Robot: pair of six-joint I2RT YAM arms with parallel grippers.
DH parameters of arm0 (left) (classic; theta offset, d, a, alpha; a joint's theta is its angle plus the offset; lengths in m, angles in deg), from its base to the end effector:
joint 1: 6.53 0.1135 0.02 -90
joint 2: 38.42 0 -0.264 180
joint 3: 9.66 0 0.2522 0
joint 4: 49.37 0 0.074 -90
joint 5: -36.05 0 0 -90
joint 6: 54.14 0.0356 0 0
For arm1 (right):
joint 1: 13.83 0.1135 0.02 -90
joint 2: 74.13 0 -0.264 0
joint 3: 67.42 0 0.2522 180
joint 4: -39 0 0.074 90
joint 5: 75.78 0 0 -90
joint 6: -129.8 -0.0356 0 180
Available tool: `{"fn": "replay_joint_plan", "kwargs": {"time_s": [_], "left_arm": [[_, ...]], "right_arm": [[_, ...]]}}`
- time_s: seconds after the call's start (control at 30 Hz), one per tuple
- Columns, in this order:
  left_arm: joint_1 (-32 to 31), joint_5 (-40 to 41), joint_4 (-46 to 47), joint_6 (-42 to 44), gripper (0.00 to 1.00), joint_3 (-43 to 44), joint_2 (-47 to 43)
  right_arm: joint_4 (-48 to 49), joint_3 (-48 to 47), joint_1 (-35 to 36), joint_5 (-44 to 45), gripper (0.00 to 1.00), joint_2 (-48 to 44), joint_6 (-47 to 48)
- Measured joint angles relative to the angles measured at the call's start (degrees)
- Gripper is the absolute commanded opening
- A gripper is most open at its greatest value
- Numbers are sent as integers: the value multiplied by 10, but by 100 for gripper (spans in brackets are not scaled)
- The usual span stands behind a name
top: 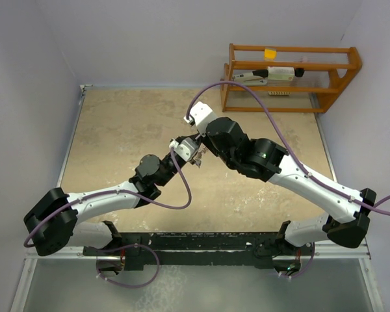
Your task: Remove the keys from the keyring
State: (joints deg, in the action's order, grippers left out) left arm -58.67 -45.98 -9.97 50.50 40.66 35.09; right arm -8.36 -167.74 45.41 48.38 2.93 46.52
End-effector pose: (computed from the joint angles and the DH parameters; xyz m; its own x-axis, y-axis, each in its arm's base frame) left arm 0.1768 -0.2195 0.2978 0.3427 -0.0331 -0.9389 0.6341 0.7455 0.2052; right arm 0.1640 0.2364 0.4281 -0.1549 -0.4495 -0.8797 -0.4703 0.8167 -0.3345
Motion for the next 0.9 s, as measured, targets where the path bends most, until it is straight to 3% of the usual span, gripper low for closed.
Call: {"fn": "replay_joint_plan", "kwargs": {"time_s": [0.9], "left_arm": [[7,-49,-23,-1,0,-5,-39]], "right_arm": [[10,-16,11,21,0,-6,44]]}}
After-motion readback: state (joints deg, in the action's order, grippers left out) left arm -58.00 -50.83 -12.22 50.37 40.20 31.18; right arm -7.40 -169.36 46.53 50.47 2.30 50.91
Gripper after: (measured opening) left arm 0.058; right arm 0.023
